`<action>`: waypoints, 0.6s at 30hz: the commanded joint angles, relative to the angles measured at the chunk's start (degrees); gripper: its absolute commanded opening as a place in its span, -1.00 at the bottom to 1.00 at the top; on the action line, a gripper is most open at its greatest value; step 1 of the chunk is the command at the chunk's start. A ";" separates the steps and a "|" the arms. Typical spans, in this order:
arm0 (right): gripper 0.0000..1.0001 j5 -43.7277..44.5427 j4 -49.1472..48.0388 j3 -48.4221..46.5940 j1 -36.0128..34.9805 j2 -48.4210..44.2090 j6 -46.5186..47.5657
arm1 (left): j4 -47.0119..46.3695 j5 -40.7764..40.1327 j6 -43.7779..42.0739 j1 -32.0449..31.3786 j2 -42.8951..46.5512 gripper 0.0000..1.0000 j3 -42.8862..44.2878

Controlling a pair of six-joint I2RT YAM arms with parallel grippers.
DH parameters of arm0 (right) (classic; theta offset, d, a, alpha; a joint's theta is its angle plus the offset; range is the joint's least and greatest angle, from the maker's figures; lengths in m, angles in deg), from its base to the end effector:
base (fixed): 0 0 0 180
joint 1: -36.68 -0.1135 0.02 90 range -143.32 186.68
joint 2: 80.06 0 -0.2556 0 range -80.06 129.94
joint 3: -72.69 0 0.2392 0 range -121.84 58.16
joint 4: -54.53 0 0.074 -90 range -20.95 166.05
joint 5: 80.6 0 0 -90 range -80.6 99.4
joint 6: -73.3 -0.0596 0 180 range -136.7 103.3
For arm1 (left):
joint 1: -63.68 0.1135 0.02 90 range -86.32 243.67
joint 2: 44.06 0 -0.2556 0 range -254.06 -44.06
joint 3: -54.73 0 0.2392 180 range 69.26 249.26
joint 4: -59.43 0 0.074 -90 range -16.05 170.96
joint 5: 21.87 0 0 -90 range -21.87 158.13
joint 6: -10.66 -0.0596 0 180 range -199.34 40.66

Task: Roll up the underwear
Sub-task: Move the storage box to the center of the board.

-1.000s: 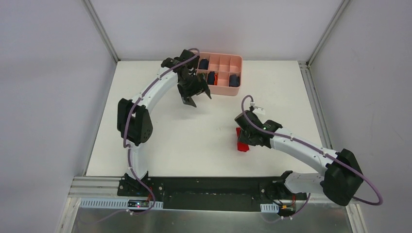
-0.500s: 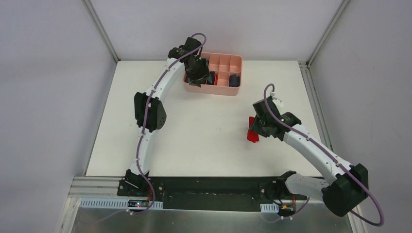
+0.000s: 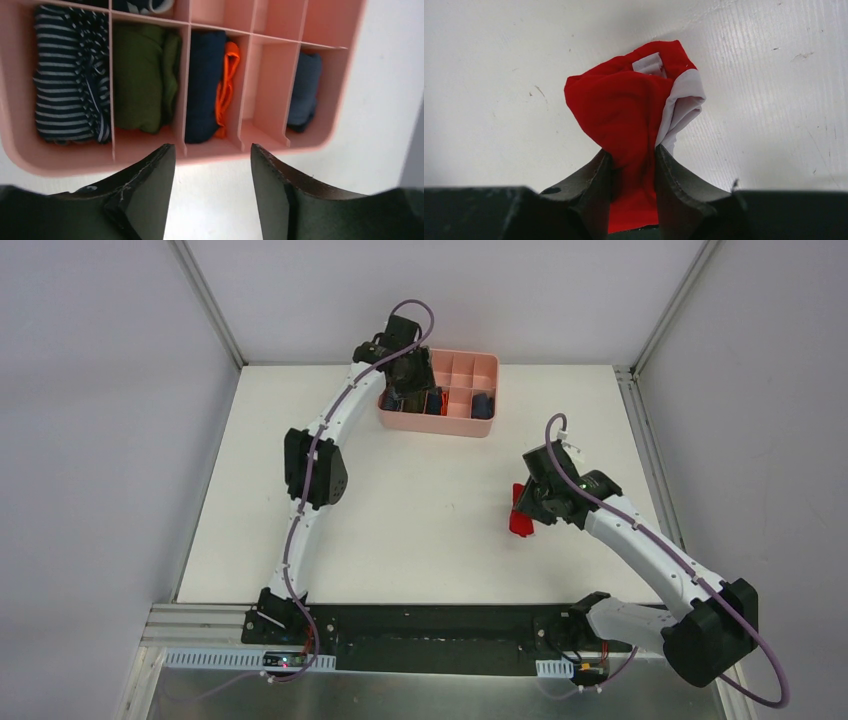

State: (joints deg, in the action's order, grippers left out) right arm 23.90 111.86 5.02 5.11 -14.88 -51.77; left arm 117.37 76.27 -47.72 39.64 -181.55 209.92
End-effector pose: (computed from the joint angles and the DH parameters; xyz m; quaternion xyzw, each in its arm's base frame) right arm 0.2017 0.1064 0.2482 0.0670 0.9441 0.0641 0.3165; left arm 0.4877 -0.2268 0.2730 -0.0300 0.9049 -0.2529 0.3411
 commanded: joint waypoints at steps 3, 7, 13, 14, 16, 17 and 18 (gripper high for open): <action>-1.00 -1.57 1.05 -2.19 0.27 -1.19 -0.70 | -4.05 -6.28 -5.37 -1.51 -3.14 0.06 0.55; -1.00 -1.81 1.26 -2.05 0.22 -1.47 -0.89 | -4.88 -6.87 -7.23 -2.60 -3.13 0.06 -1.16; -1.00 -1.43 1.62 -1.53 0.22 -1.88 -1.03 | -5.12 -6.76 -8.79 -3.92 -0.92 0.03 -5.50; -1.00 -1.42 1.54 -1.33 0.21 -1.97 -1.12 | -5.22 -6.55 -8.84 -4.11 -0.14 0.03 -6.74; -1.00 -1.41 1.35 -1.11 0.20 -1.95 -1.26 | -5.36 -5.69 -9.18 -4.58 1.01 0.03 -9.02; -1.00 -1.46 1.21 -1.02 0.20 -1.91 -1.31 | -5.43 -5.56 -9.25 -4.80 1.73 0.03 -10.42; -1.00 -1.51 0.99 -0.92 0.20 -1.95 -1.29 | -5.41 -5.12 -9.52 -5.14 2.47 0.02 -11.54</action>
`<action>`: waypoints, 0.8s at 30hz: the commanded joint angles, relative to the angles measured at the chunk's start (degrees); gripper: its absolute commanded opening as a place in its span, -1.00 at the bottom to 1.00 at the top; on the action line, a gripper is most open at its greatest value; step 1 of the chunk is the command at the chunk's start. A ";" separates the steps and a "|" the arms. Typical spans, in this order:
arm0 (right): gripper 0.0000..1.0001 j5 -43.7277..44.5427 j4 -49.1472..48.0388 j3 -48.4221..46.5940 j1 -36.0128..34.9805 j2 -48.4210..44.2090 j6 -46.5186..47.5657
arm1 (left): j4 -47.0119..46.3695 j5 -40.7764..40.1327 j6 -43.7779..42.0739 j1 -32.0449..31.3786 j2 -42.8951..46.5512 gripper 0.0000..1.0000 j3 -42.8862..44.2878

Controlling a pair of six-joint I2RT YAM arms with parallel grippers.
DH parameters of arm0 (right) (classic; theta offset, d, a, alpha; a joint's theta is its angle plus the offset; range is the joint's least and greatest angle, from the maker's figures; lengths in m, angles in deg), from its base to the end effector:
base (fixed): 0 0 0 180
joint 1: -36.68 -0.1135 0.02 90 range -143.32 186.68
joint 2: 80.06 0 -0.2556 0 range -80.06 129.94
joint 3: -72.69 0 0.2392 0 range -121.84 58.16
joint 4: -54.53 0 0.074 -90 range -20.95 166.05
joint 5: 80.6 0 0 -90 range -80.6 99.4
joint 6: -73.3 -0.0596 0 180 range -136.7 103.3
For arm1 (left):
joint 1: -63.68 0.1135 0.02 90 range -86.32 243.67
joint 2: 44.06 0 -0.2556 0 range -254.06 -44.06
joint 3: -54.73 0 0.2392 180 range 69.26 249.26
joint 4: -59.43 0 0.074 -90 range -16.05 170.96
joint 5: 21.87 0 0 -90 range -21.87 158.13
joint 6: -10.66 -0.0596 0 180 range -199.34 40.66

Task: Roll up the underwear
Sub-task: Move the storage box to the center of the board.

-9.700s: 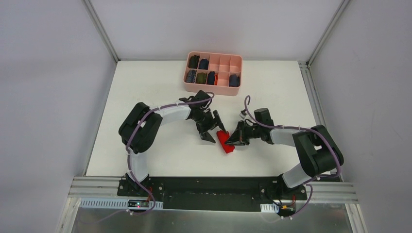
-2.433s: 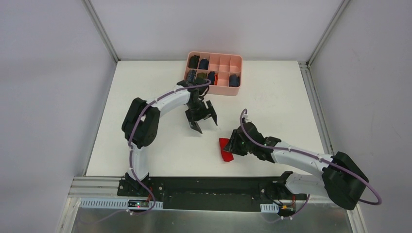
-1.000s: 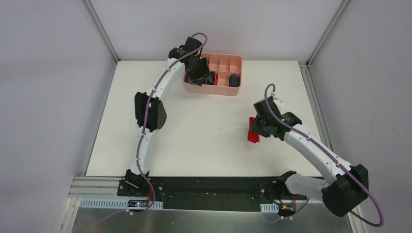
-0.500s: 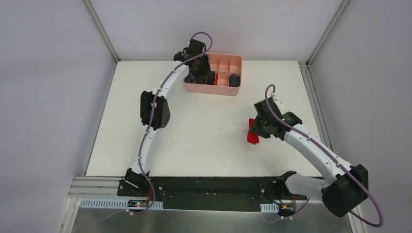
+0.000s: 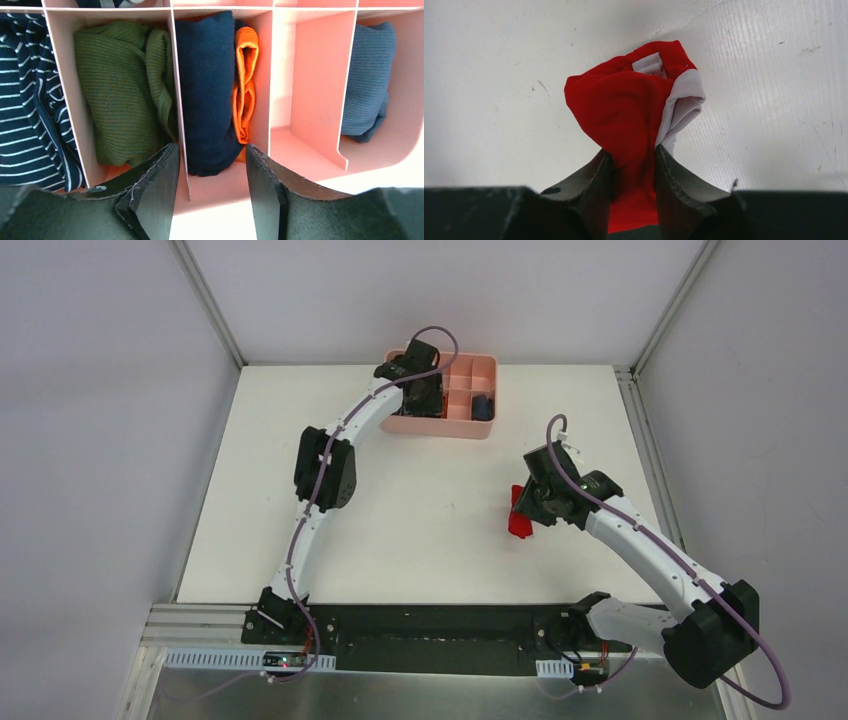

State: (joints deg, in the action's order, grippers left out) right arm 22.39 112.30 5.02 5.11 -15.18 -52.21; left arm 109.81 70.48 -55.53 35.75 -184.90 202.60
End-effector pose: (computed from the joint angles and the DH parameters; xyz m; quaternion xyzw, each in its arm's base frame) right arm 0.1997 0.1070 0.2484 0.0666 0.9458 0.0753 0.3088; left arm 0.4872 -0.2610 0.2125 0.0411 0.9172 -0.1897 0.3480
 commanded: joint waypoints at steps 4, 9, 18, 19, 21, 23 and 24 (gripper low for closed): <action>-1.00 -0.05 0.28 -1.32 0.26 -1.23 -0.67 | 2.13 0.99 -2.10 -2.31 9.07 0.01 -9.81; -1.00 0.03 0.08 -2.51 0.21 -0.66 0.13 | 2.24 1.78 -3.42 -4.76 13.59 0.03 -15.77; -1.00 1.35 2.37 -8.84 0.22 0.51 4.35 | 2.43 1.69 -3.54 -8.71 23.80 0.10 -25.93; -1.00 1.68 2.84 -9.89 0.20 0.84 5.01 | 2.72 1.76 -3.21 -8.99 25.04 0.12 -26.39; -1.00 2.27 3.60 -12.07 0.15 1.75 6.11 | 3.30 1.77 -2.59 -9.40 27.42 0.19 -26.81; -1.00 2.49 3.80 -14.67 0.12 3.17 6.88 | 4.18 1.75 -1.79 -9.52 29.54 0.29 -26.40; -1.00 2.53 3.82 -15.90 0.07 4.16 7.17 | 4.55 1.78 -1.57 -9.52 30.58 0.33 -26.13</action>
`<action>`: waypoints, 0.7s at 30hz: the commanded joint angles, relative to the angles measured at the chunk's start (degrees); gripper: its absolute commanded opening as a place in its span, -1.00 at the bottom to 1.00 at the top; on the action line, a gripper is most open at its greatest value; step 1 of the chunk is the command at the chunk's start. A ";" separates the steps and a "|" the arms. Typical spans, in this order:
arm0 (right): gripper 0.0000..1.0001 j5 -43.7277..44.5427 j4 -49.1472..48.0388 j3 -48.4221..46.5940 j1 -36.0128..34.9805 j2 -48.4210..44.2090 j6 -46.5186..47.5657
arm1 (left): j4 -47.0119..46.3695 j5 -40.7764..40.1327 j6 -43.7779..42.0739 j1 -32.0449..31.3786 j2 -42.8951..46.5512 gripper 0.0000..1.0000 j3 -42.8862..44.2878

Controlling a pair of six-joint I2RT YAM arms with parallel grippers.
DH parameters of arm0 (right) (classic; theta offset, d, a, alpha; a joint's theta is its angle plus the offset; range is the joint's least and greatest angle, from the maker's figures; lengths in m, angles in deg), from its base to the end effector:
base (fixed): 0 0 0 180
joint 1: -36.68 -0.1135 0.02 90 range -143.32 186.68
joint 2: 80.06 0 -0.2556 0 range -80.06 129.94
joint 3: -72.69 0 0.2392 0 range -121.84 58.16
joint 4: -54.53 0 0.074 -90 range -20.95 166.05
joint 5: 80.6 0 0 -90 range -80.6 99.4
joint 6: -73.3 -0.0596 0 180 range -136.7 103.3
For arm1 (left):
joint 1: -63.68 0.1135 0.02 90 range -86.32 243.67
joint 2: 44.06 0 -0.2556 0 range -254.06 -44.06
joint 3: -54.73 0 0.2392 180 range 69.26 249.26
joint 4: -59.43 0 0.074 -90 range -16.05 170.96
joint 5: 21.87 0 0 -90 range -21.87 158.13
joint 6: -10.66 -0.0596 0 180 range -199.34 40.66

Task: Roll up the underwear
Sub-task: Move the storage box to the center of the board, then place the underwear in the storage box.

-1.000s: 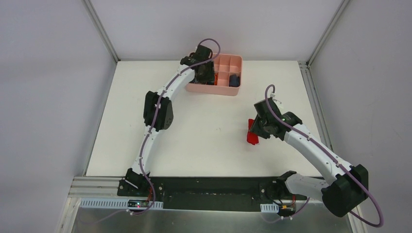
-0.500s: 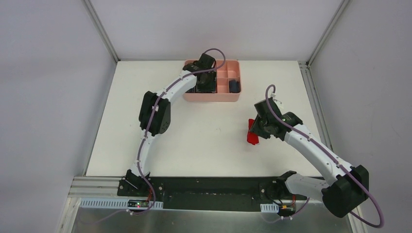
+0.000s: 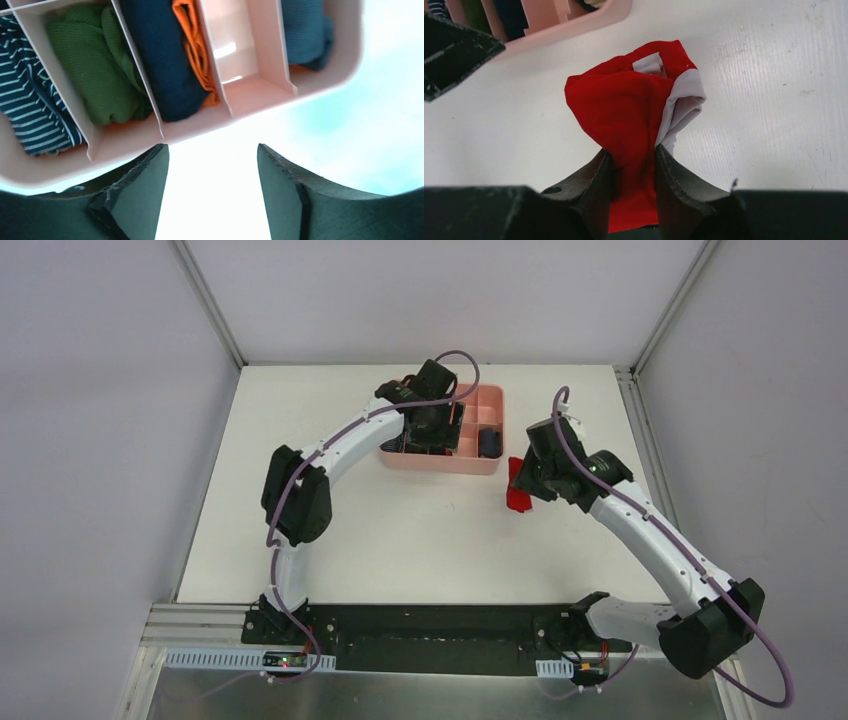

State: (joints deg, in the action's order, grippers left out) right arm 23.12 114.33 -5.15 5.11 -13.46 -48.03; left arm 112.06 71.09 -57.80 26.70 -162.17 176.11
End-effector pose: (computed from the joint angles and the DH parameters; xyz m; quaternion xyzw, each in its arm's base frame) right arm 0.2122 0.1138 0.2958 0.0403 0.9287 0.0880 0.3580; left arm 0.3706 -0.2829 0.2513 0.1348 0.9278 -0.1908 0.2910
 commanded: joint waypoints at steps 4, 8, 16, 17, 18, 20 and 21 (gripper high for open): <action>-1.00 1.99 2.21 -11.38 -0.14 8.30 4.32 | 4.88 -0.01 1.05 -0.42 12.10 0.47 2.43; -1.00 2.39 2.31 -18.68 -0.29 15.93 6.41 | 10.76 -4.10 1.97 0.40 16.86 0.51 3.55; -1.00 2.68 3.30 -37.34 -0.63 35.61 8.50 | 13.37 -6.41 8.39 5.69 35.70 0.58 -15.25; -1.00 2.86 3.73 -39.02 -0.65 37.68 8.70 | 13.58 -7.04 8.86 5.84 37.69 0.59 -16.91; -1.00 2.89 3.92 -40.66 -0.56 39.59 8.90 | 13.84 -7.58 9.28 6.00 39.45 0.59 -18.54; -1.00 2.86 3.89 -43.03 -0.54 42.92 9.02 | 14.42 -8.34 10.31 6.33 42.51 0.60 -20.93; -1.00 2.63 4.06 -44.33 -0.57 44.88 9.01 | 14.63 -8.50 10.88 6.42 43.74 0.61 -21.88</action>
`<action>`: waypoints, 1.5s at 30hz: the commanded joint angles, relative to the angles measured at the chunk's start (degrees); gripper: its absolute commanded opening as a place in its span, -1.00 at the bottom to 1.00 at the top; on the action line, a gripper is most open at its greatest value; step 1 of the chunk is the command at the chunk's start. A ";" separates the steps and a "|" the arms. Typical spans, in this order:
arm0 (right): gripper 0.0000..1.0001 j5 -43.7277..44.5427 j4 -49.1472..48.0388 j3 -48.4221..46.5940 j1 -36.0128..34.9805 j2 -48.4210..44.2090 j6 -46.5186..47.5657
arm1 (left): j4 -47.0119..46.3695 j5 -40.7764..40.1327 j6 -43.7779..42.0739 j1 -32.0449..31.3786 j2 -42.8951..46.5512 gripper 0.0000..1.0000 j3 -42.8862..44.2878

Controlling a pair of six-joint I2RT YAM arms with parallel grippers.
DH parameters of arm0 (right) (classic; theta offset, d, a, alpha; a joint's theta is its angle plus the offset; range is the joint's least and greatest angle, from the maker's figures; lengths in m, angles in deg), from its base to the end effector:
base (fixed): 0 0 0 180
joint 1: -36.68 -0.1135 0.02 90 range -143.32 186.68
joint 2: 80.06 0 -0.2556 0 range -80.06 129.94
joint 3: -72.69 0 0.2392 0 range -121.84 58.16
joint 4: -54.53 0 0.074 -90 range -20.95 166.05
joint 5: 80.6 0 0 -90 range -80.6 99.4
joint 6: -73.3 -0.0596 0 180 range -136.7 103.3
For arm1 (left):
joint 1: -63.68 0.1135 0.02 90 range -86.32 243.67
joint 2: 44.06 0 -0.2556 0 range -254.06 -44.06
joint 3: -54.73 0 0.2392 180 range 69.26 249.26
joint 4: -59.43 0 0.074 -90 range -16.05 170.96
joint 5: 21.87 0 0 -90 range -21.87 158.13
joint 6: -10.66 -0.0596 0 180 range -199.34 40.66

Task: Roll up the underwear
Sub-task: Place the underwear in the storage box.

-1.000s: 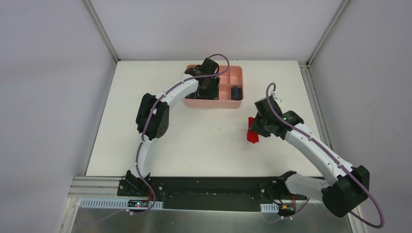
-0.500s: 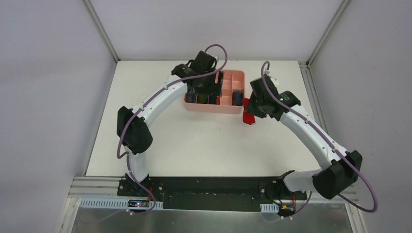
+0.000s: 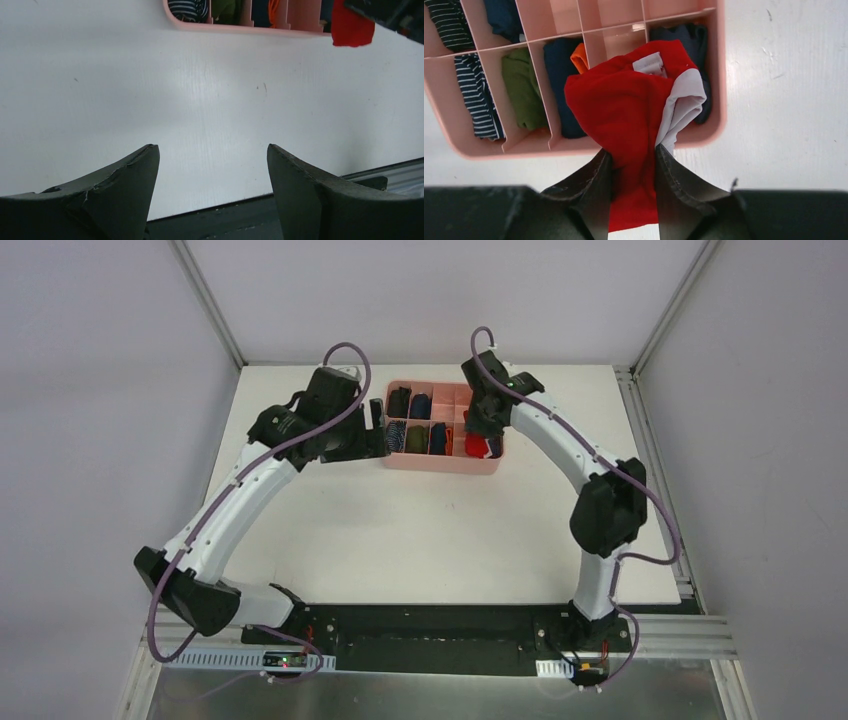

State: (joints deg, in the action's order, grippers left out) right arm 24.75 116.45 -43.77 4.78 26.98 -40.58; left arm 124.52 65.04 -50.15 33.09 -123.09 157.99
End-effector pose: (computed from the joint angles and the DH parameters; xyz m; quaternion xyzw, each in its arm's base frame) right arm 0.3572 0.2037 0.2927 -0.0228 0.9392 0.0372 0.3407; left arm 0.2517 -0.1450 0.3753 -0.0001 0.9092 -0.1859 0.3726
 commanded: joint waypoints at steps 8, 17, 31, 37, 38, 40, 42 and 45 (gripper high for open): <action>-1.00 -0.49 0.93 -9.51 -0.20 12.59 0.33 | 2.88 -2.03 5.97 0.08 8.69 0.61 -7.20; -1.00 0.15 0.59 -9.25 -0.46 17.99 -2.54 | 3.62 -2.09 6.14 0.09 9.14 0.61 -7.34; -1.00 -1.11 0.76 -7.42 -0.63 23.29 -4.94 | 4.75 -1.57 6.65 0.09 9.37 0.62 -7.25; -0.44 -1.96 -0.94 -7.21 -0.63 19.44 -3.12 | 4.81 -1.89 7.31 0.09 9.71 0.63 -7.11; -0.33 -2.07 -1.10 -7.47 -0.64 18.67 -2.84 | 4.81 -1.84 7.29 0.07 9.68 0.63 -7.02; -0.27 -2.25 -0.85 -8.51 -0.67 17.50 -2.66 | 4.81 -1.76 7.16 0.09 9.73 0.63 -6.90; -0.19 -2.24 -0.44 -9.55 -0.70 16.40 -2.62 | 4.91 -1.59 6.95 0.09 9.80 0.63 -6.88; 0.00 -1.99 0.00 -10.43 -0.63 14.93 -2.79 | 5.04 -1.66 6.89 0.09 10.02 0.63 -7.15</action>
State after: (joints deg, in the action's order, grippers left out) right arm 23.49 114.13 -51.83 4.56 47.31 -43.22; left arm 128.19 63.99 -43.72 33.02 -114.85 150.88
